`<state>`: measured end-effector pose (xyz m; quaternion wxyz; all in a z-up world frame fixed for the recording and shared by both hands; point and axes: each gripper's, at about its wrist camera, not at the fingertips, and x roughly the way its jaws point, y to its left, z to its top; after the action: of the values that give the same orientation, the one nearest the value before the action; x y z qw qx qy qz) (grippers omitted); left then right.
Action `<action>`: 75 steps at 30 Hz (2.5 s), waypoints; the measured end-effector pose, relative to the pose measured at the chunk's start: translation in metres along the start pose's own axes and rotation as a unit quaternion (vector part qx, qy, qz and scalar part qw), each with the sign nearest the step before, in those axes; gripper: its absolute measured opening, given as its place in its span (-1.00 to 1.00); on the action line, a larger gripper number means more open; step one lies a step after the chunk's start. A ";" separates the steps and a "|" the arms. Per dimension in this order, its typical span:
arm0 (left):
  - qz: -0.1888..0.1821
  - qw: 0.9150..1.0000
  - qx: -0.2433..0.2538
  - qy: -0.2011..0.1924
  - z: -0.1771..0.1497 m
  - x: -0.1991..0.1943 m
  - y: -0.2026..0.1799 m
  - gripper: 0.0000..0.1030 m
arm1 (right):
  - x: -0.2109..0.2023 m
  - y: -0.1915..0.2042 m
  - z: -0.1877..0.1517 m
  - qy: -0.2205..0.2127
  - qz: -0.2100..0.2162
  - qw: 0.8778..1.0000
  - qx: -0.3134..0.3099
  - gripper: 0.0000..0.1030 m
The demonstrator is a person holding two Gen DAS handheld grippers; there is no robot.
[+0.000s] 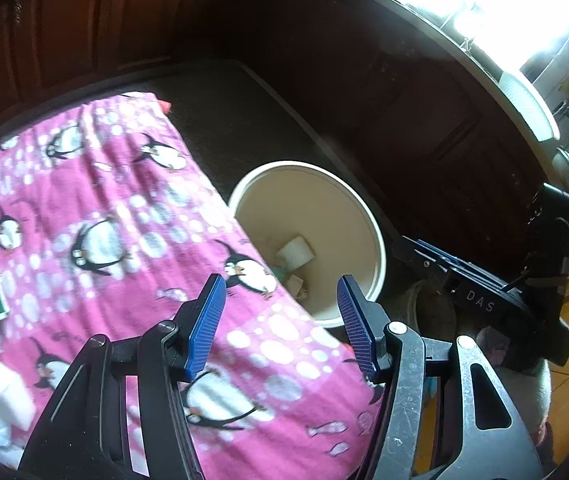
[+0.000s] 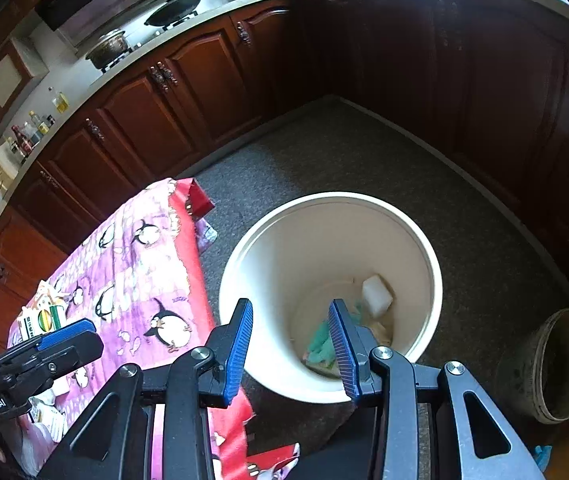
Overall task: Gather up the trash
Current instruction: 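Move both tools over the bucket and open them to drop towel and bag, then grasp a plastic wrapper with the left tool while the right tool grasps a white foam block, then carry both items over the bucket and open both tools to drop them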
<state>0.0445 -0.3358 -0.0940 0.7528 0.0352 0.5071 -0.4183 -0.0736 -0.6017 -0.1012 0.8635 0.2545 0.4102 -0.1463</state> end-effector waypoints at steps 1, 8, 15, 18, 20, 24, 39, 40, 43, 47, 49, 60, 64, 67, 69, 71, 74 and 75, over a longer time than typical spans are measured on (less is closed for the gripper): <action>0.005 1.000 0.000 -0.003 -0.002 -0.004 0.002 0.10 | 0.000 0.003 0.000 0.000 0.002 1.000 -0.002 -0.27; 0.038 0.999 0.012 -0.024 -0.015 -0.030 0.010 0.10 | -0.004 0.027 -0.003 -0.003 0.016 1.000 -0.023 -0.26; 0.059 0.997 0.010 -0.039 -0.025 -0.050 0.019 0.10 | -0.007 0.058 -0.009 0.000 0.034 0.998 -0.043 -0.21; 0.063 0.997 0.003 -0.042 -0.034 -0.062 0.028 0.10 | -0.009 0.074 -0.013 0.004 0.051 0.997 -0.054 -0.20; 0.066 0.997 -0.004 -0.044 -0.041 -0.071 0.036 0.10 | -0.011 0.086 -0.014 0.008 0.066 0.996 -0.060 -0.18; 0.075 0.996 -0.024 -0.046 -0.057 -0.094 0.059 0.11 | -0.012 0.112 -0.019 0.018 0.101 0.992 -0.071 -0.17; 0.139 0.978 -0.143 -0.057 -0.132 -0.165 0.186 0.20 | 0.024 0.223 -0.067 0.093 0.180 0.964 -0.173 -0.13; 0.136 0.978 -0.150 -0.057 -0.133 -0.164 0.192 0.21 | 0.029 0.229 -0.071 0.100 0.184 0.961 -0.178 -0.12; 0.132 0.977 -0.160 -0.052 -0.133 -0.159 0.202 0.21 | 0.047 0.252 -0.083 0.126 0.198 0.952 -0.197 -0.12; 0.124 0.977 -0.171 -0.043 -0.130 -0.151 0.214 0.21 | 0.064 0.271 -0.091 0.143 0.213 0.944 -0.210 -0.10; 0.122 0.977 -0.173 -0.037 -0.127 -0.145 0.217 0.21 | 0.073 0.277 -0.093 0.147 0.215 0.942 -0.211 -0.08; 0.130 0.976 -0.174 -0.009 -0.113 -0.122 0.230 -0.32 | 0.112 0.288 -0.093 0.198 0.239 0.933 -0.184 -0.04; 0.135 0.977 -0.167 -0.003 -0.115 -0.115 0.233 -0.66 | 0.115 0.290 -0.093 0.203 0.251 0.929 -0.181 -0.39; 0.133 0.977 -0.167 -0.002 -0.116 -0.116 0.231 -0.75 | 0.107 0.291 -0.095 0.189 0.252 0.929 -0.193 -0.52; 0.134 0.977 -0.164 -0.009 -0.117 -0.121 0.228 -0.79 | 0.098 0.288 -0.094 0.177 0.255 0.931 -0.193 -0.55; 0.132 0.978 -0.163 -0.017 -0.118 -0.129 0.225 -0.80 | 0.086 0.282 -0.091 0.166 0.259 0.932 -0.190 -0.56; 0.130 0.978 -0.160 -0.034 -0.117 -0.145 0.219 -0.80 | 0.069 0.272 -0.084 0.146 0.261 0.936 -0.187 -0.56; 0.129 0.978 -0.158 -0.039 -0.117 -0.149 0.217 -0.80 | 0.065 0.269 -0.082 0.142 0.262 0.936 -0.186 -0.56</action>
<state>0.0831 -0.0512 -0.1127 0.8159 -0.0355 0.5278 -0.2333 0.0388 -0.3363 -0.1100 0.8357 0.2063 0.4672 0.2020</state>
